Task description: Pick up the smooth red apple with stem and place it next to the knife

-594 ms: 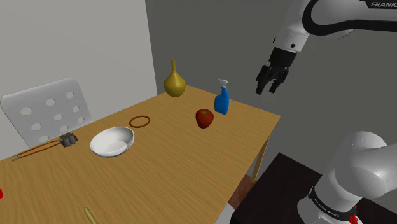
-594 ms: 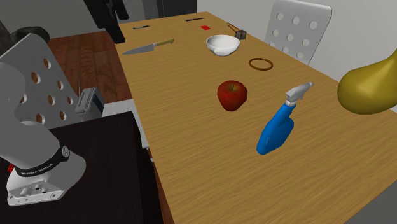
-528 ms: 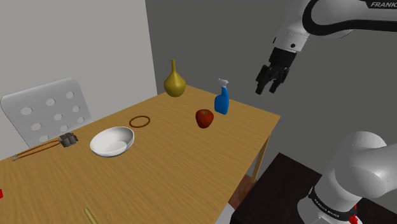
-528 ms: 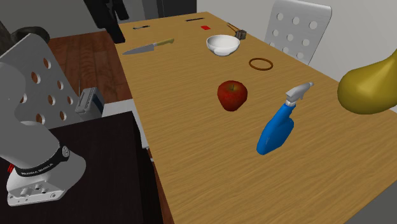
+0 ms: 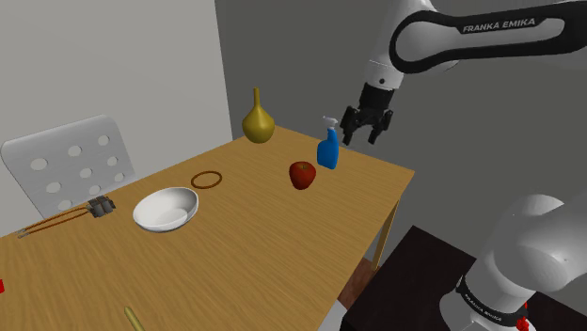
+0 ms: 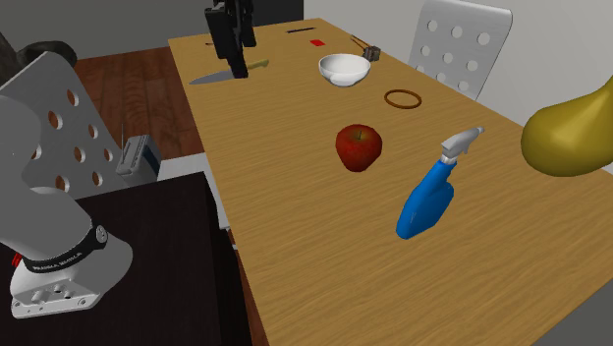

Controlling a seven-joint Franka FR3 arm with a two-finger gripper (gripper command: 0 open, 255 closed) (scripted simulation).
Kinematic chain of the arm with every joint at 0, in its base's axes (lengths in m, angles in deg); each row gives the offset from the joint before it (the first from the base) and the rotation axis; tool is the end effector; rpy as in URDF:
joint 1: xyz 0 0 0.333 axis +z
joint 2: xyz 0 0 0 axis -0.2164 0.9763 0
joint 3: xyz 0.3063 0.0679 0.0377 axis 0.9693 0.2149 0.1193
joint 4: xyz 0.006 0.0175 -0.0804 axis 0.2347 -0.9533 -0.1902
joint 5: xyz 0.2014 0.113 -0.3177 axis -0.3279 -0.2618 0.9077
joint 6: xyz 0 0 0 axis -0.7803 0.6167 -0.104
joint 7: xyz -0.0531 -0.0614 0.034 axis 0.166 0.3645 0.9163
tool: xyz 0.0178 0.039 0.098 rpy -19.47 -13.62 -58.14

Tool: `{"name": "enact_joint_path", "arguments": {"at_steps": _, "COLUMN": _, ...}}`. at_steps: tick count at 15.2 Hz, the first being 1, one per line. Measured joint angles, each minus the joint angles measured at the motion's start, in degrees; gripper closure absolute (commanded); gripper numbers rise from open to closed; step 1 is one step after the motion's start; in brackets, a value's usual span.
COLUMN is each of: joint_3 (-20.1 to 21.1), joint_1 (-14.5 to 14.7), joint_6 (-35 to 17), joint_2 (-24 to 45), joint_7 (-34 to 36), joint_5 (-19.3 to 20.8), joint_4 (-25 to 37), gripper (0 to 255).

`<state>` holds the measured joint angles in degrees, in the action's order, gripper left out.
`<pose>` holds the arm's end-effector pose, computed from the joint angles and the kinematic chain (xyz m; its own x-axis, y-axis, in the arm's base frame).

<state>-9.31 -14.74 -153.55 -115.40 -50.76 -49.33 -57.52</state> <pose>0.3938 0.0092 0.5643 0.9303 -0.3599 0.0702 -0.3467 -0.9257 -0.1513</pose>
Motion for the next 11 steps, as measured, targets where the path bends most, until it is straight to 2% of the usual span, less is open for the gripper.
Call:
{"name": "enact_joint_path", "arguments": {"at_steps": 6, "joint_3": 3.4, "joint_1": -1.8, "joint_6": -6.3, "joint_2": 13.6, "joint_7": 9.6, "joint_5": 1.3, "joint_4": 6.5, "gripper": 0}}
{"name": "enact_joint_path", "arguments": {"at_steps": 11, "joint_3": 5.0, "joint_1": -2.9, "joint_6": -9.5, "joint_2": 24.8, "joint_7": 17.8, "joint_5": 3.7, "joint_4": 13.4, "gripper": 0}}
